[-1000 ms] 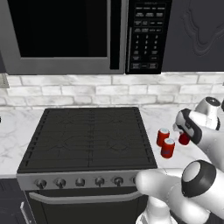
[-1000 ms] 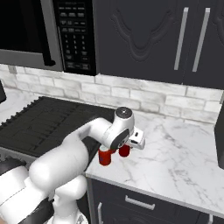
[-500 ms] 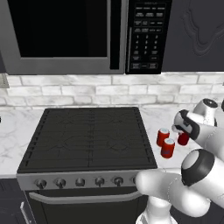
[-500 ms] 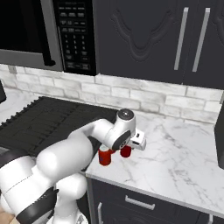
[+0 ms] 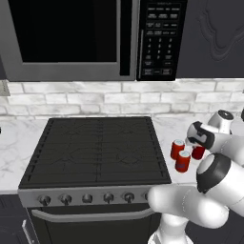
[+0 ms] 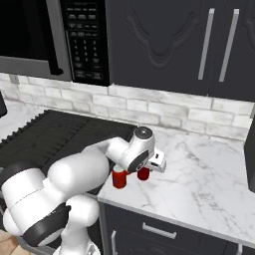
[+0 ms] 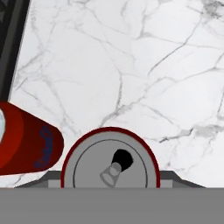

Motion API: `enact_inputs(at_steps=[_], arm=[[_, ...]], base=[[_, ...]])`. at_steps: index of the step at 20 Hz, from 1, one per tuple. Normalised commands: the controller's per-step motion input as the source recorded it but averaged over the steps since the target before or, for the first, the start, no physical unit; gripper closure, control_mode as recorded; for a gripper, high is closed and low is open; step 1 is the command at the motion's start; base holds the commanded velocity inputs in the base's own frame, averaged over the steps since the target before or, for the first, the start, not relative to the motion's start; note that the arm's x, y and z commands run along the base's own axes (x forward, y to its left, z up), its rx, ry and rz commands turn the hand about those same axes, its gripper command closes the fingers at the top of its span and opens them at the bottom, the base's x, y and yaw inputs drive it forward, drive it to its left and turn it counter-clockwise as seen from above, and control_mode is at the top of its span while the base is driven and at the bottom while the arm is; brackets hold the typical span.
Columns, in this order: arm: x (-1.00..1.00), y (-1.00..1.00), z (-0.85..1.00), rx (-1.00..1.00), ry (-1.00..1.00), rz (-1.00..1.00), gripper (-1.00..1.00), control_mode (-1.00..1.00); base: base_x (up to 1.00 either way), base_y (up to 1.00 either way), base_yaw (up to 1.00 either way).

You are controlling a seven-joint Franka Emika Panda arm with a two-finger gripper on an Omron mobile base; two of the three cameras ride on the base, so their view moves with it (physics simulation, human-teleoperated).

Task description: Four empty soda cans are scattered around the kitchen. Gather all the cans and cluster them next to the stove for recycling.

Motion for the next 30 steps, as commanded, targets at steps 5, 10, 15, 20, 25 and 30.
enact_inputs(at_steps=[5,10,15,20,25,30], arm=[[0.08,0.00,-0.18,0.00,0.00,0.00,1.00,-1.00],[0.09,0.00,-0.18,0.00,0.00,0.00,1.00,-1.00],[0.08,-0.03,-0.16,0.00,0.00,0.00,1.00,-1.00],[0.09,-0.07,-0.15,0.00,0.00,0.00,1.00,-1.00],[0.03,-0.02,-0.19,0.00,0.00,0.00,-1.00,-1.00],[0.00,0.00,-0.09,0.00,0.00,0.00,-1.00,-1.00]], base=[[0.00,0.00,0.00],[0.00,0.00,0.00],[0.00,0.00,0.00],[0.00,0.00,0.00],[0.00,0.00,0.00],[0.00,0.00,0.00]])
